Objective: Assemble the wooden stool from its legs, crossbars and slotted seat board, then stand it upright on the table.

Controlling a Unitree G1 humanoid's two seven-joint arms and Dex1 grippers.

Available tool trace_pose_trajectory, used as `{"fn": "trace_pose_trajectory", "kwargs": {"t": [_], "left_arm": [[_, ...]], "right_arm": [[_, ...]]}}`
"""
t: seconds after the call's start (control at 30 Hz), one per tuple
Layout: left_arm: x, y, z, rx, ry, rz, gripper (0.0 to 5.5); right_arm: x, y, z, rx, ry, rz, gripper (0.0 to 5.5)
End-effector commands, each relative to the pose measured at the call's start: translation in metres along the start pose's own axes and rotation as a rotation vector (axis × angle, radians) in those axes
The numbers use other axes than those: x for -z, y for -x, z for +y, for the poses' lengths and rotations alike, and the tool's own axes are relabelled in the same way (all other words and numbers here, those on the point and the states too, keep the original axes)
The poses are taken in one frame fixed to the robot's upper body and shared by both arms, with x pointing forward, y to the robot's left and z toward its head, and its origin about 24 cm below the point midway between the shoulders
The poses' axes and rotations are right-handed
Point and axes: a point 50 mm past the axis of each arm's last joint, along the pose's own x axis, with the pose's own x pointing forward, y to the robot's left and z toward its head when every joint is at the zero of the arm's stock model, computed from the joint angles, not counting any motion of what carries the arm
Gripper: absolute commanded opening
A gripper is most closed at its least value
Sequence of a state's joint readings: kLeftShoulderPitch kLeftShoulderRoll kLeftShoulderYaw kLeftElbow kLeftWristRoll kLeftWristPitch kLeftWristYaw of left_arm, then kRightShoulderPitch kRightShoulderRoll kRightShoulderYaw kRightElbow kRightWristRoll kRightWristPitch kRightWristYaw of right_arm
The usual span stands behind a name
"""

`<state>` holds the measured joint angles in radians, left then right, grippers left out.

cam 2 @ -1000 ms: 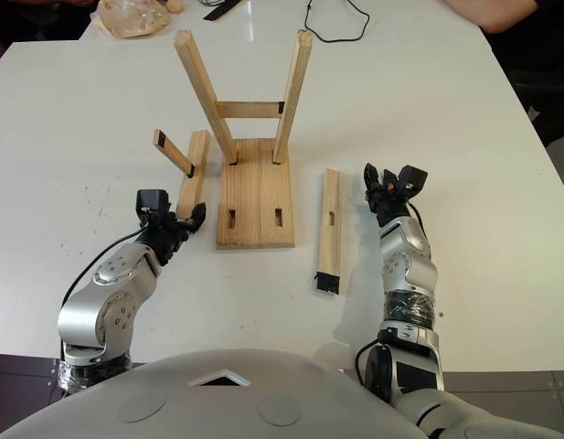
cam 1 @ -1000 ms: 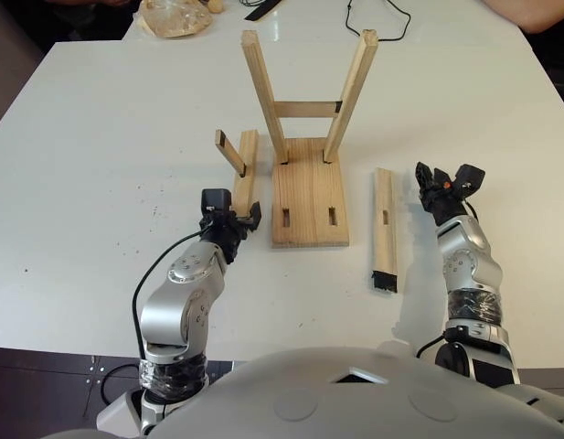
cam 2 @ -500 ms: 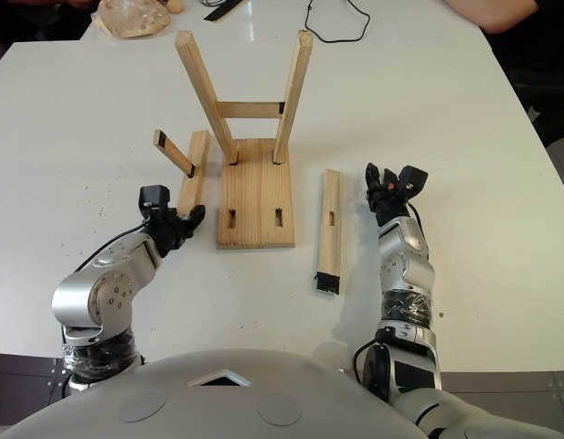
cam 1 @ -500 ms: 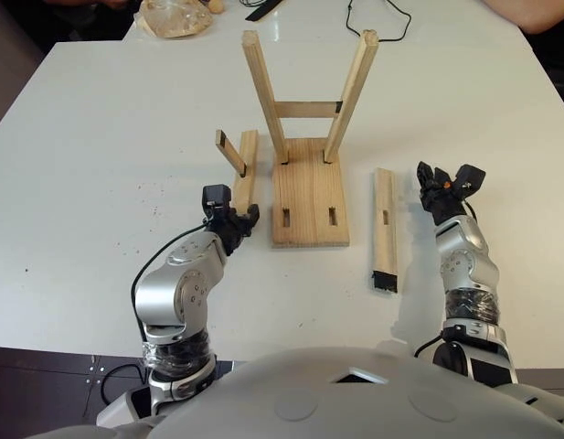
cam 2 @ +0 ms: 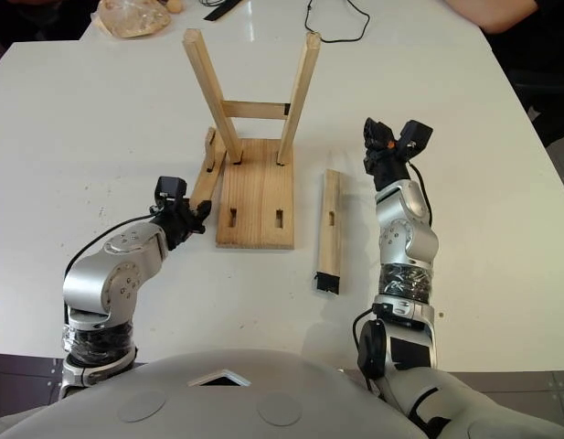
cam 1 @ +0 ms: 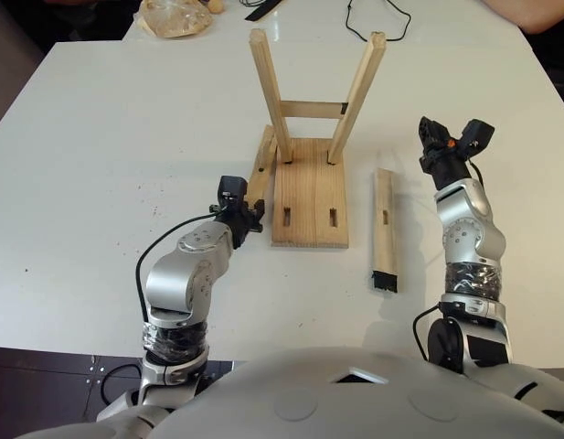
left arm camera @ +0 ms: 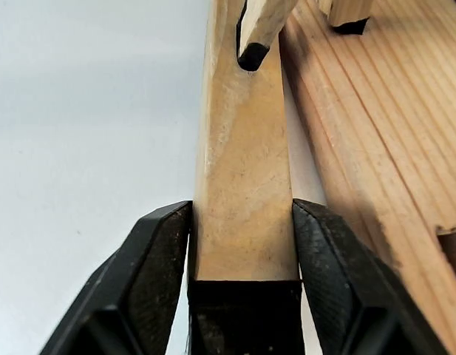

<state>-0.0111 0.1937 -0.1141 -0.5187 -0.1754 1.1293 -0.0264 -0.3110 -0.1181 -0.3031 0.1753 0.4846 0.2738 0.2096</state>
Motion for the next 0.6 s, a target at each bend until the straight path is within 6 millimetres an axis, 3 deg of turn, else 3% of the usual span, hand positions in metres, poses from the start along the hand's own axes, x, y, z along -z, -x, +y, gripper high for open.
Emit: {"fn": "trace_pose_trajectory", "kwargs": {"t": [0.03,0.23,0.27,0.47,0.6], "left_arm": [[0.026,-0.005,0.006,-0.016,-0.104,0.115,2.19],[0.03,-0.006,0.006,0.019,-0.037,0.13,2.19],[0.03,-0.006,0.006,0.024,-0.004,0.129,2.55],[0.026,-0.006,0.019,-0.033,0.131,0.131,3.4],[0.024,-0.005,0.022,-0.051,0.086,0.134,3.4]], "right_arm": [[-0.008,-0.005,0.005,-0.02,0.0,-0.023,1.44],[-0.001,-0.001,-0.001,0.005,0.007,-0.013,1.44],[0.0,0.0,-0.001,0.006,0.008,-0.012,1.44],[0.004,0.005,-0.007,0.022,0.019,-0.002,1.44],[0.006,0.009,-0.01,0.03,0.028,0.01,1.44]]}}
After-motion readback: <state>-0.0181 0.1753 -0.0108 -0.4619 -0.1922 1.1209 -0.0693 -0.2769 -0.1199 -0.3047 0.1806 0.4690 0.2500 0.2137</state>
